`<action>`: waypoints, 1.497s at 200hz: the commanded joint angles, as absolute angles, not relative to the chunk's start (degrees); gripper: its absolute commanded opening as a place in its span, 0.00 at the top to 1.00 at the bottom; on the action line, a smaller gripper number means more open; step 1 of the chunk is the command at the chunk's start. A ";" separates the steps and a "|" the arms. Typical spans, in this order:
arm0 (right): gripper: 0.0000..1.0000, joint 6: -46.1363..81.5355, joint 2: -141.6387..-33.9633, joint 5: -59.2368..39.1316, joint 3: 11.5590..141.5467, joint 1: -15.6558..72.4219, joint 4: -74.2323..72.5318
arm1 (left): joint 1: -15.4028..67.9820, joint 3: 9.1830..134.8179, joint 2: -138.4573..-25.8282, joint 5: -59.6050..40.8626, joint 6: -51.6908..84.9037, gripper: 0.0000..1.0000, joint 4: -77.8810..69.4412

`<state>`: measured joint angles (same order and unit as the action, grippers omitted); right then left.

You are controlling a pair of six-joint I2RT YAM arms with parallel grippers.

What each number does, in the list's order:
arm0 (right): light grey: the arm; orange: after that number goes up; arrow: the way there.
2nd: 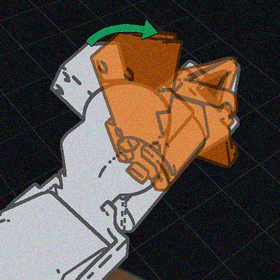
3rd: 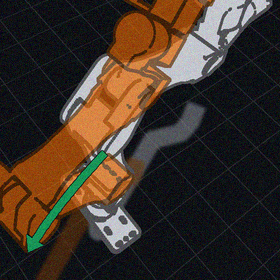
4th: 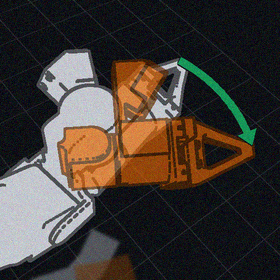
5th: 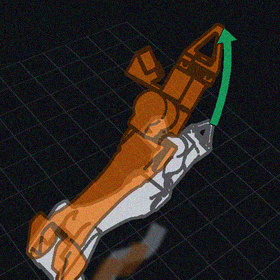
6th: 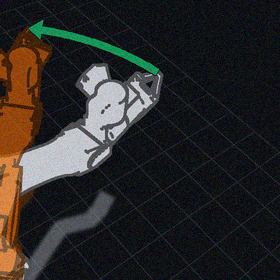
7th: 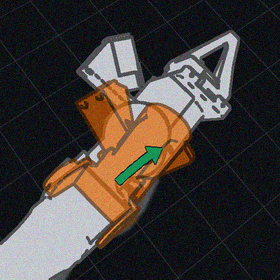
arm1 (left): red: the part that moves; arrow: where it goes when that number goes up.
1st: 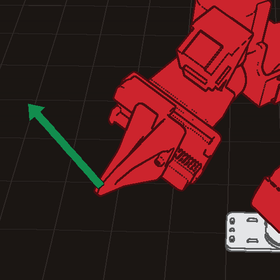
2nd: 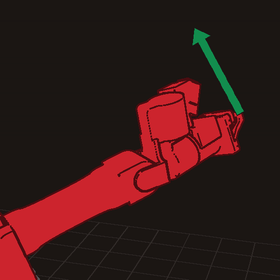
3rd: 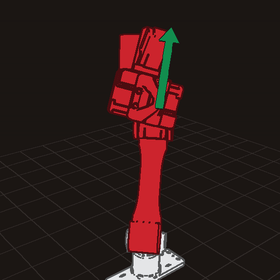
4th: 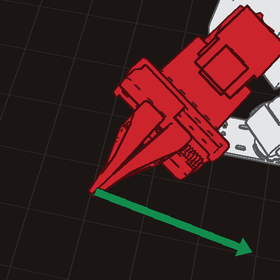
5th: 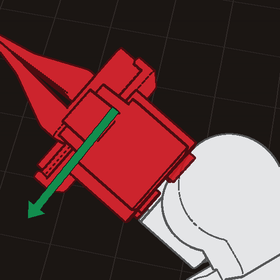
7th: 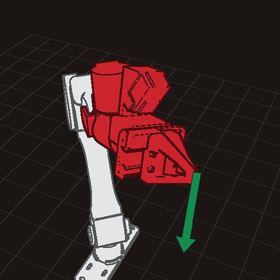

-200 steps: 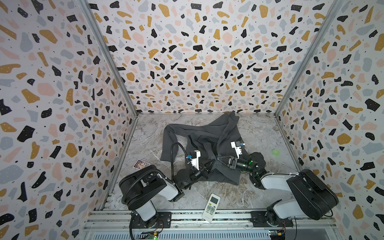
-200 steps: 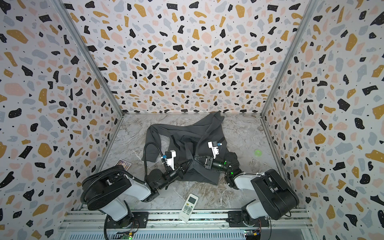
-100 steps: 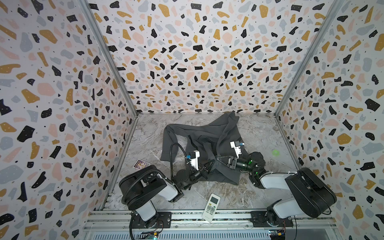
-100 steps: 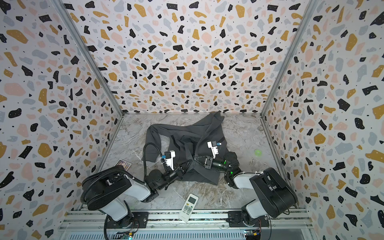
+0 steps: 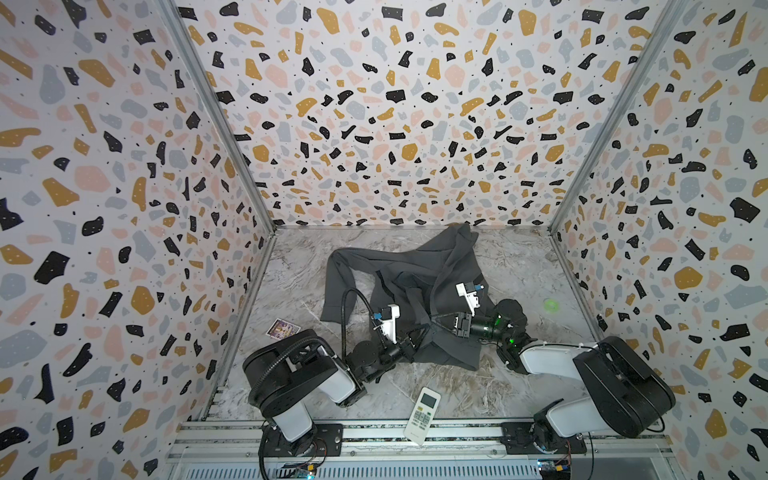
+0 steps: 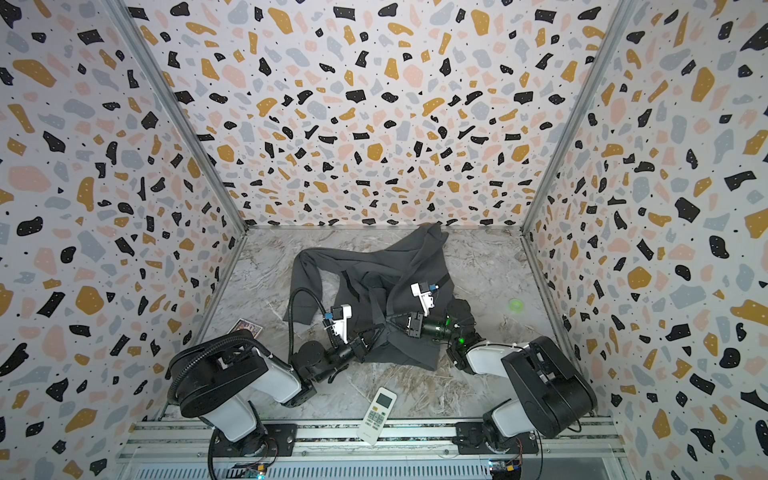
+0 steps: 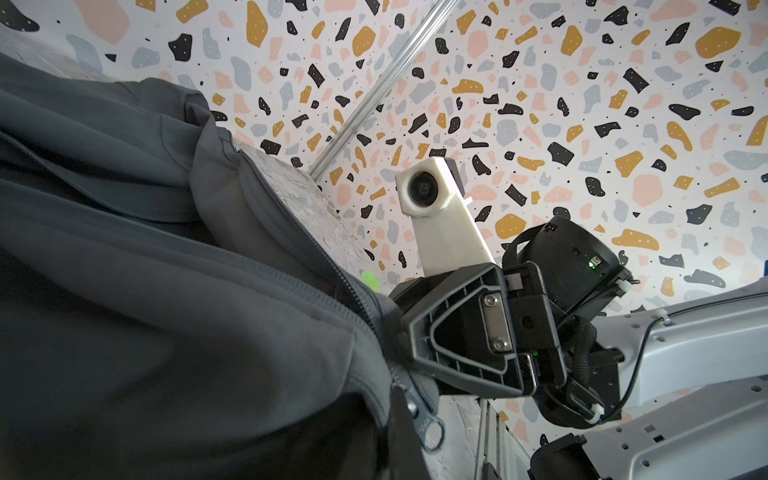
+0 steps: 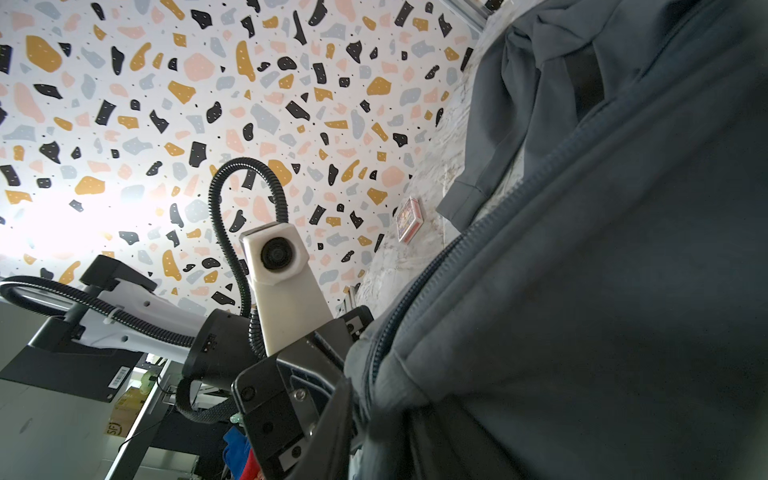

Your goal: Zip up the jacket

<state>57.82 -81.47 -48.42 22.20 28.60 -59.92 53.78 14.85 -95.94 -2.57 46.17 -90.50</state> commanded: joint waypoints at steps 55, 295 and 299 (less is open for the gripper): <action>0.80 50.01 -75.09 -47.94 26.46 29.56 -42.16 | 55.05 13.28 -96.86 -6.50 46.66 1.00 -105.73; 1.00 55.55 -72.86 -37.62 21.88 31.20 -52.23 | 57.48 14.47 -96.50 -11.35 64.82 0.33 -105.73; 1.00 55.55 -72.86 -37.62 21.88 31.27 -52.21 | 57.50 14.08 -95.96 -11.11 64.54 0.29 -105.73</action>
